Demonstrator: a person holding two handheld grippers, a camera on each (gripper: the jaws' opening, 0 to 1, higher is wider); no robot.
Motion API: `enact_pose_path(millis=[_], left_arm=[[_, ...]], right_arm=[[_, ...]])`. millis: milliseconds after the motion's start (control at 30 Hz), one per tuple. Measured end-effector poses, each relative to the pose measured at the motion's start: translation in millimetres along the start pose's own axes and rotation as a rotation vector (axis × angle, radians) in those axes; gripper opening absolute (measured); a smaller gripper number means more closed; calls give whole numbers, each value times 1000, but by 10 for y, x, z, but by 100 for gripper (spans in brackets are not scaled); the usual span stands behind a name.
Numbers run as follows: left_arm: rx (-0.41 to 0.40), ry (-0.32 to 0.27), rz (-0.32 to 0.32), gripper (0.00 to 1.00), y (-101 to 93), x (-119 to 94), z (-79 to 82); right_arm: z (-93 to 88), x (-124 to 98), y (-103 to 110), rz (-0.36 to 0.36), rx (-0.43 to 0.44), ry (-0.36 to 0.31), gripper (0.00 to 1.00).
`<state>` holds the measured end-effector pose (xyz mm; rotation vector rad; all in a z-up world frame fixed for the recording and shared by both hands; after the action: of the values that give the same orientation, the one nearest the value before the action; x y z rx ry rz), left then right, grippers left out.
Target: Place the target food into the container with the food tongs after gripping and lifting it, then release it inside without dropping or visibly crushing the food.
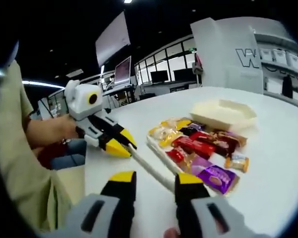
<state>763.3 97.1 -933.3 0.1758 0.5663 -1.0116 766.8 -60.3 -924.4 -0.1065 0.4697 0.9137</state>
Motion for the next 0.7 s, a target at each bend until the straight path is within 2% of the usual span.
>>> enact_pose_path(millis=[133, 200, 300, 433, 700], left_arm=[[-2, 1, -10, 12, -26, 4, -16], [-5, -8, -2, 15, -19, 4, -19], [-9, -10, -5, 13, -21, 2, -20], [3, -3, 8, 12, 4, 1, -22], [-3, -5, 15, 12, 42, -5, -21]], right_arm=[[38, -12, -27, -28, -44, -18, 36], [48, -29, -78, -30, -28, -15, 35], [52, -36, -174, -64, -19, -13, 35], [19, -16, -192, -77, -6, -3, 38], [-27, 3, -158, -58, -13, 14, 36]])
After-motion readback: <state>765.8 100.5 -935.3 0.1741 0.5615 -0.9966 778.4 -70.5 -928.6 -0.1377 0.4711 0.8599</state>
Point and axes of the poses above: the point that each gripper's makers call its tool centre point, and the gripper's own axes: x roughly forward along the fingers, y roughly to its left, z roughly out of its top, the point moved 5 cm from there along -x, roughly backward along the fingers, and after that the axes turned 10 degrees about -z, right-handed, at the moved point
